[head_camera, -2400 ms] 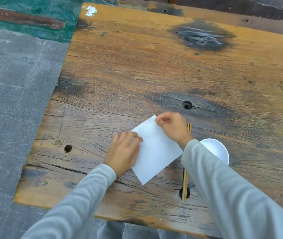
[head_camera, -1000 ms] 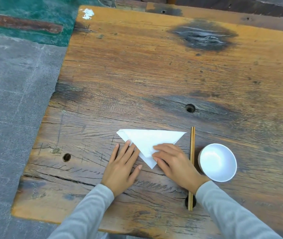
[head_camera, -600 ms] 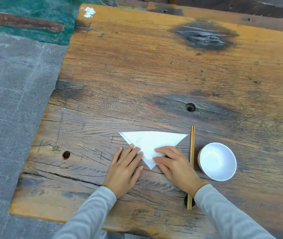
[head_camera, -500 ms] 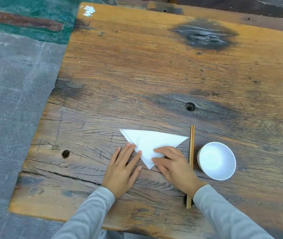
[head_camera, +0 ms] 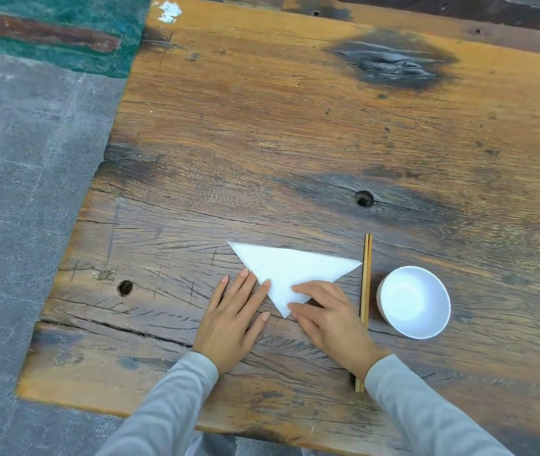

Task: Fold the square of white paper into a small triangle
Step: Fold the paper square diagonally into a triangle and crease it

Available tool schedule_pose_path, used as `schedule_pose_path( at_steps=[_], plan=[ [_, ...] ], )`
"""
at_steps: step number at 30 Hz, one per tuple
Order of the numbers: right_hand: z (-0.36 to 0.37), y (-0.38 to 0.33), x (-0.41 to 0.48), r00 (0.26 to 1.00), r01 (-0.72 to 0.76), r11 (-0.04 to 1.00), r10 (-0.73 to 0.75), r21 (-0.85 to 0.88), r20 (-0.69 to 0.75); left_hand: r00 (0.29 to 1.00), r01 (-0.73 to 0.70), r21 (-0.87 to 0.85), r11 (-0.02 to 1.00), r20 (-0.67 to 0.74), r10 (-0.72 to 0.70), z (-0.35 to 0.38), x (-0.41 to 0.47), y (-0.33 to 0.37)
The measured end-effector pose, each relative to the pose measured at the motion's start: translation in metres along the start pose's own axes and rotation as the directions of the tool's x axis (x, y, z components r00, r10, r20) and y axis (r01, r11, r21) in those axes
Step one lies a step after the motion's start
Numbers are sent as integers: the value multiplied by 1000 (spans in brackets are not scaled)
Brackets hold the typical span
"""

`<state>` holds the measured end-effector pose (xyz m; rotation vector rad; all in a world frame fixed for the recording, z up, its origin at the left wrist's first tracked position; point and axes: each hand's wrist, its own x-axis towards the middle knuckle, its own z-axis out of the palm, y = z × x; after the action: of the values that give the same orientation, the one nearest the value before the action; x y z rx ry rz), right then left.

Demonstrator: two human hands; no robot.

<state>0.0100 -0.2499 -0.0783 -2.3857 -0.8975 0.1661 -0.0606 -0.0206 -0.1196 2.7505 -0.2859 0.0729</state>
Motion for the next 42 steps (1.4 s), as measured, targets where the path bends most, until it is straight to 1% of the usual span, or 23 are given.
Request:
schedule_pose_path(
  at_steps=[7, 17, 21, 24, 26, 28, 30, 32, 34, 38, 42],
  plan=[
    [11, 7, -7, 1000, 17, 1000, -17, -24, -5, 1000, -5, -6, 1000, -8, 5, 0, 0, 0],
    [16, 7, -14, 1000, 19, 1000, -20, -24, -15, 1000, 9, -4, 1000, 27, -9, -3, 0, 1],
    [17, 6, -17, 1000, 23, 999, -24, -40, -8, 1000, 15, -37, 999, 26, -14, -3, 1, 1],
    [19, 5, -19, 1000, 20, 998, -20, -55, -3, 997, 68, -118, 991, -21, -71, -3, 0, 2],
    [19, 5, -20, 1000, 18, 998, -18, -61, -2, 991, 109, -131, 985, -58, -117, -3, -1, 7],
    [19, 4, -21, 1000, 22, 997, -22, -68, -6, 992, 87, -119, 989, -82, -97, -4, 2, 17],
    [19, 4, -22, 1000, 23, 997, -24, -74, -12, 996, 11, -102, 995, -82, -19, -6, 10, 29],
    [18, 3, -20, 1000, 19, 997, -20, -75, -16, 999, -38, -55, 998, -34, 36, -10, 25, 42],
    [18, 1, -19, 1000, 21, 997, -23, -81, -22, 999, -32, 22, 999, 33, 31, -14, 45, 53],
    [19, 2, -20, 998, 26, 996, -30, -85, -49, 981, 88, 81, 993, 164, -100, -17, 84, 76],
    [18, -1, -20, 999, 16, 998, -19, -65, -48, 938, 142, 112, 984, 302, -170, -8, 105, 88]
  ],
)
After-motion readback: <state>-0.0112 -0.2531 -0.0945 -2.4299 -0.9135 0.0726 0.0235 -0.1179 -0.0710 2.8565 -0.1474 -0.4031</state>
